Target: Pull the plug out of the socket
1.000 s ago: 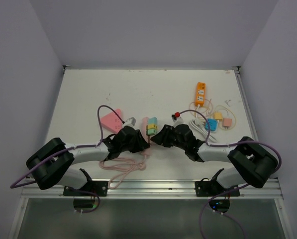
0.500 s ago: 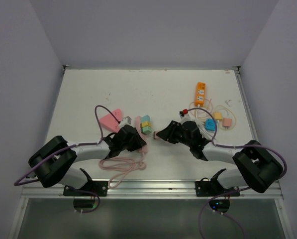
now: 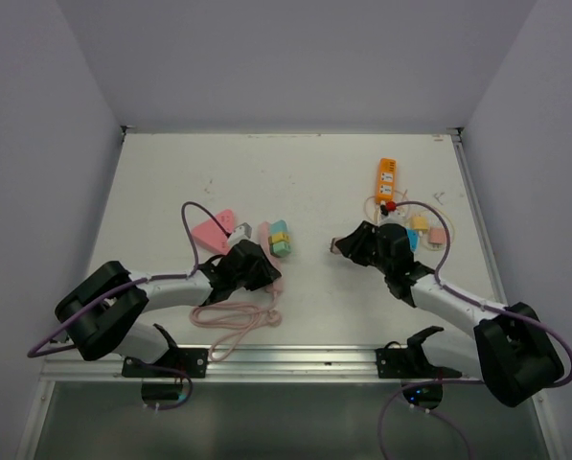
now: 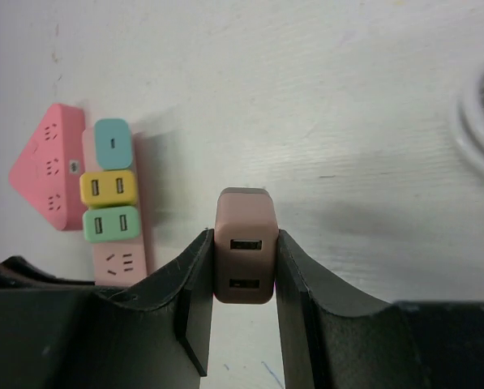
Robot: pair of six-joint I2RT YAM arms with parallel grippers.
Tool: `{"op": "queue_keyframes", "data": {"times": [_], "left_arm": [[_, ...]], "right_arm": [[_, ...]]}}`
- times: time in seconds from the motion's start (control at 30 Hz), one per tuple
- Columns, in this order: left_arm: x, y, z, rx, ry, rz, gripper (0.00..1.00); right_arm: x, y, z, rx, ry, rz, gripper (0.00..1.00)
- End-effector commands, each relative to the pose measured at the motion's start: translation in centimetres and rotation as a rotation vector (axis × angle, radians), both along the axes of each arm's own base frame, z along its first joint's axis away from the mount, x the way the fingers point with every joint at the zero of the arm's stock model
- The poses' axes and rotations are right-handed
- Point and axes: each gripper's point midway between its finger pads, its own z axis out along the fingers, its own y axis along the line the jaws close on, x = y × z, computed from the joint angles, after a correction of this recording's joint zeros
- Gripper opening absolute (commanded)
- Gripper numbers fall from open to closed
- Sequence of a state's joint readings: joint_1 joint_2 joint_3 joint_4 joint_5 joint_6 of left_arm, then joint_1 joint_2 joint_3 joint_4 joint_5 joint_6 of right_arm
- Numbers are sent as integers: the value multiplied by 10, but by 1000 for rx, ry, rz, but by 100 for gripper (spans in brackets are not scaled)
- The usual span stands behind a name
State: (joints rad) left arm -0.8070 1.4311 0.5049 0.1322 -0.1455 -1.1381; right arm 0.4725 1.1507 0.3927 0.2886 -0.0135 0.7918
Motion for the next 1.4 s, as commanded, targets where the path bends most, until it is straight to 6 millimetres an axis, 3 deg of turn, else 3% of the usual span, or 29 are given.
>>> {"op": "queue_keyframes", "data": {"times": [0.0,0.17,0.33,0.6,0.73,0.9,0.97,1.0,1.23,1.37], "left_arm": [[-19,42,-40,191,70,4,0],[-19,40,-37,175,56,-10,0],[-19,39,-35,164,46,-14,0],[-19,36,-35,156,42,-30,0],[-19,35,-34,148,34,-38,0],[-20,34,-33,143,31,-43,0],[-19,33,-32,139,28,-46,0],[-19,33,-32,138,28,-46,0],[-19,31,-31,131,23,-57,0],[-19,30,-31,130,22,-59,0]], "right_arm": [[17,-28,-3,-65,17,-74,0],[31,-32,-20,-20,106,-79,2],[40,-45,-21,-54,145,-130,22],[50,-72,-21,-176,180,-197,68],[45,-78,-21,-229,207,-186,80],[47,-85,4,-270,150,-196,87],[46,-78,16,-239,115,-160,88],[46,-61,25,-180,80,-82,88],[32,7,48,-20,-14,127,89],[20,62,59,58,-41,262,91]]}}
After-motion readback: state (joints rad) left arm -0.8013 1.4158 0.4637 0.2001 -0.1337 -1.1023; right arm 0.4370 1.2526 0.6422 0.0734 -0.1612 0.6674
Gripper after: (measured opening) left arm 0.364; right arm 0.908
